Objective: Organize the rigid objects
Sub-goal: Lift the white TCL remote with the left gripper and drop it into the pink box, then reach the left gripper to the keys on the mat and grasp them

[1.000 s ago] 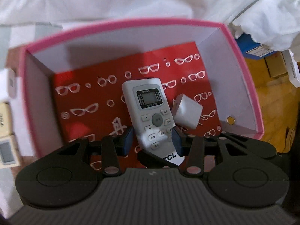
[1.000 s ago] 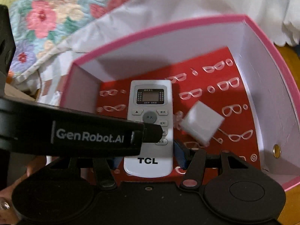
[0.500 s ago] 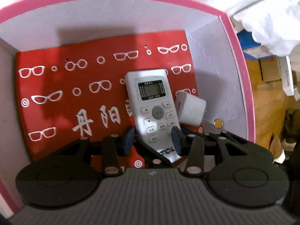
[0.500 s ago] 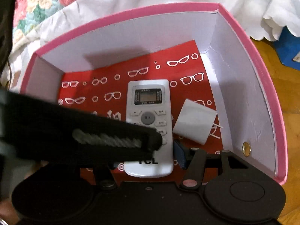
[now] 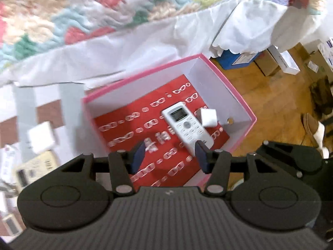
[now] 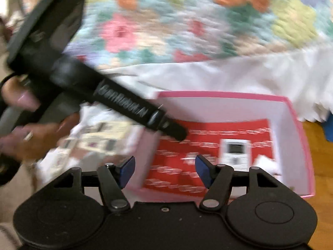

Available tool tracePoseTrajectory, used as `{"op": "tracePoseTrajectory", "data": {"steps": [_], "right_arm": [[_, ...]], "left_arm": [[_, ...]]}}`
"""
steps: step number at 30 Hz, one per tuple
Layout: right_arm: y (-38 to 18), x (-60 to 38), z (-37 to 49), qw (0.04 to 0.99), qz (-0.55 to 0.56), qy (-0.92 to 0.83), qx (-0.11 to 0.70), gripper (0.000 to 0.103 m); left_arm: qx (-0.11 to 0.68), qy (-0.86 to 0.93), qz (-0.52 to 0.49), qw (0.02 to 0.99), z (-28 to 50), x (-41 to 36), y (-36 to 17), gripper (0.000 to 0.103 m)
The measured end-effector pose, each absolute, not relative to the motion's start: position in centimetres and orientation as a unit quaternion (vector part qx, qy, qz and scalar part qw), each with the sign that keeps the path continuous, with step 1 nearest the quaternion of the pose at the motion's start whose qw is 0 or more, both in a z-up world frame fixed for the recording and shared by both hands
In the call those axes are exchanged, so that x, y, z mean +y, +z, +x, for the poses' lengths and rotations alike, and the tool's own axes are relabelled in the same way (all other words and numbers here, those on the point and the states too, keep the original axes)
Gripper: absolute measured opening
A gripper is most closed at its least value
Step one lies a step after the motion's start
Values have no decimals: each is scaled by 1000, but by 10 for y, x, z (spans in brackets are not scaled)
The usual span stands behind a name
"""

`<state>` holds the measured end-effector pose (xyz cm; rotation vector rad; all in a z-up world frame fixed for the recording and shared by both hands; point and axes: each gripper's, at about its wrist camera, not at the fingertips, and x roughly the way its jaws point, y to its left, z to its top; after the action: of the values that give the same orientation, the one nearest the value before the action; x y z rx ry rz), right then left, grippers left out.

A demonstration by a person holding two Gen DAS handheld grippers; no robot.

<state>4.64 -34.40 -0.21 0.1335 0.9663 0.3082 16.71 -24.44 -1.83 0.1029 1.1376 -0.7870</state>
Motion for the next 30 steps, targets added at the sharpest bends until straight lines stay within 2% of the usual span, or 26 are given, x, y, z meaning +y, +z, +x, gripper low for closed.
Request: {"op": "tracePoseTrajectory", "data": {"steps": [7,14,22,30], "right_arm": [[8,-285,33,861,61,232,449,71],[-38,-234,44,844,62,215,487,72],[-102,-186,58,856,-17,171,487,72],[-146,-185,71,888,-19,79,452,69]], "left_arm": [[489,-355,60,794,145,-165,0,60],[504,-324,16,801,146,-118,-48,60],[529,-325,-31,783,166,-111,-120,56],[496,-358,47,790,160,-139,-157,54]]}}
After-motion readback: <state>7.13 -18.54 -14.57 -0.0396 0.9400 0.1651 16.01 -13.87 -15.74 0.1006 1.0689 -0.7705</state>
